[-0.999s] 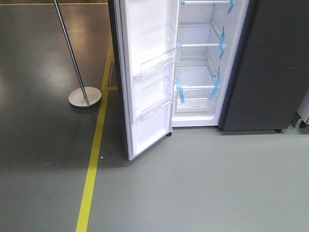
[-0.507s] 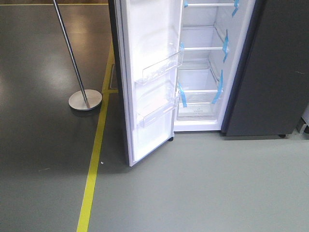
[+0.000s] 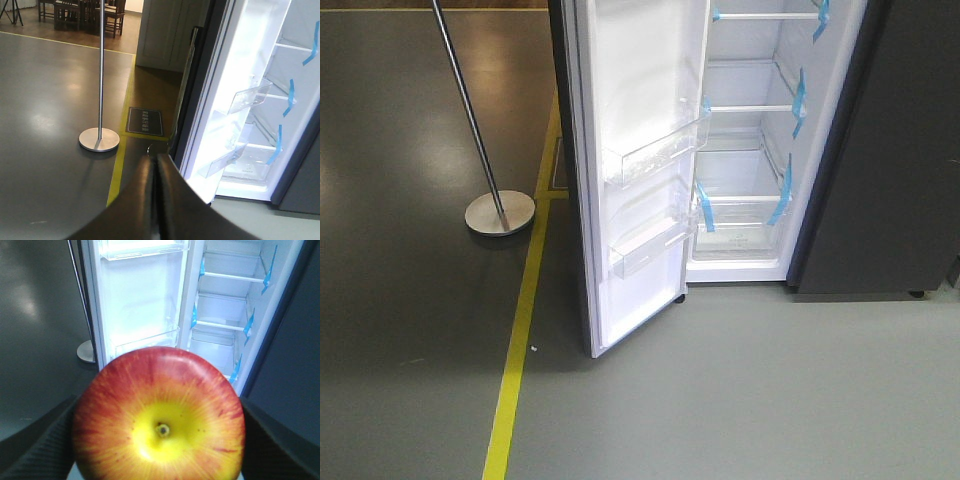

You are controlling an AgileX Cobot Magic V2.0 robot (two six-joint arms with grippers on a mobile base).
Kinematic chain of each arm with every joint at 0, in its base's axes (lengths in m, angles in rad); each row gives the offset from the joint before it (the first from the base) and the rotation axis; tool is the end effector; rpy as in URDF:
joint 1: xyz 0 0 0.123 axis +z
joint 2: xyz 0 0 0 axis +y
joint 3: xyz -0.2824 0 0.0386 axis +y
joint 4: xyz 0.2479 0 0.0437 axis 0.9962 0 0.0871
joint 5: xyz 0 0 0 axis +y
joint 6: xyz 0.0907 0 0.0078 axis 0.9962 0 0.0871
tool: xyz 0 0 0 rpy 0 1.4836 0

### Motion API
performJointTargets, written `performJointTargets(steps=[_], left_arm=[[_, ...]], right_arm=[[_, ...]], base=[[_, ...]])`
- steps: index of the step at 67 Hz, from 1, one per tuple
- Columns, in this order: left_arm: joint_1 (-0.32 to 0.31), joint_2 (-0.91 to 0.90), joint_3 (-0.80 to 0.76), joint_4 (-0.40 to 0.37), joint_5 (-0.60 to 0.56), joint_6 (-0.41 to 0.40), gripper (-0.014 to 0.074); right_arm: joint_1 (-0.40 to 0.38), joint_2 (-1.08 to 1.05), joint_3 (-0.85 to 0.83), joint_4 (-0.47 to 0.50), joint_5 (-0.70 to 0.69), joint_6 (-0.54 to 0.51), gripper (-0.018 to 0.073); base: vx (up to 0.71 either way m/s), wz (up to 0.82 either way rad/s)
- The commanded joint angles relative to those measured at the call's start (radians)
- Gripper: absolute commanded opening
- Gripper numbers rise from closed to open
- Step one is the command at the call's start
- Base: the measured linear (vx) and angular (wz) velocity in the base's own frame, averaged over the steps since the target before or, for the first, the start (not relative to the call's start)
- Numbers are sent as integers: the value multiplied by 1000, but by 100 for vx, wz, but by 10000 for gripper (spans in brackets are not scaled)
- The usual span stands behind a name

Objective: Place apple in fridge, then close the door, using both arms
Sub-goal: 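Approach the refrigerator opening with the apple held in the right gripper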

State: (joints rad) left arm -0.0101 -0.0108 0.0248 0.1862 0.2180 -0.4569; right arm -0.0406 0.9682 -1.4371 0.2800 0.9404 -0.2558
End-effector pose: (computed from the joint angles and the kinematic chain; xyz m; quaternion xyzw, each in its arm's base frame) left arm 0.0558 0.0031 0.1859 -0.1127 0.7467 -0.0781 0.6509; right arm 0.1567 0.0140 0.4967 -0.0830 0.8168 0.0562 0.5681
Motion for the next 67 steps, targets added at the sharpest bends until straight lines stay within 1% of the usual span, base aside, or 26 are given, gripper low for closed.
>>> performJointTargets(steps=[1,67], left_arm=[[1,-16,-19,-3,-73,-3,-7],[1,-16,-19,-3,-73,-3,-7]], right_arm=[[0,-9,-29,14,-83,-5,204],[0,-9,-29,14,-83,-5,204]], base=[[9,2],[10,1]])
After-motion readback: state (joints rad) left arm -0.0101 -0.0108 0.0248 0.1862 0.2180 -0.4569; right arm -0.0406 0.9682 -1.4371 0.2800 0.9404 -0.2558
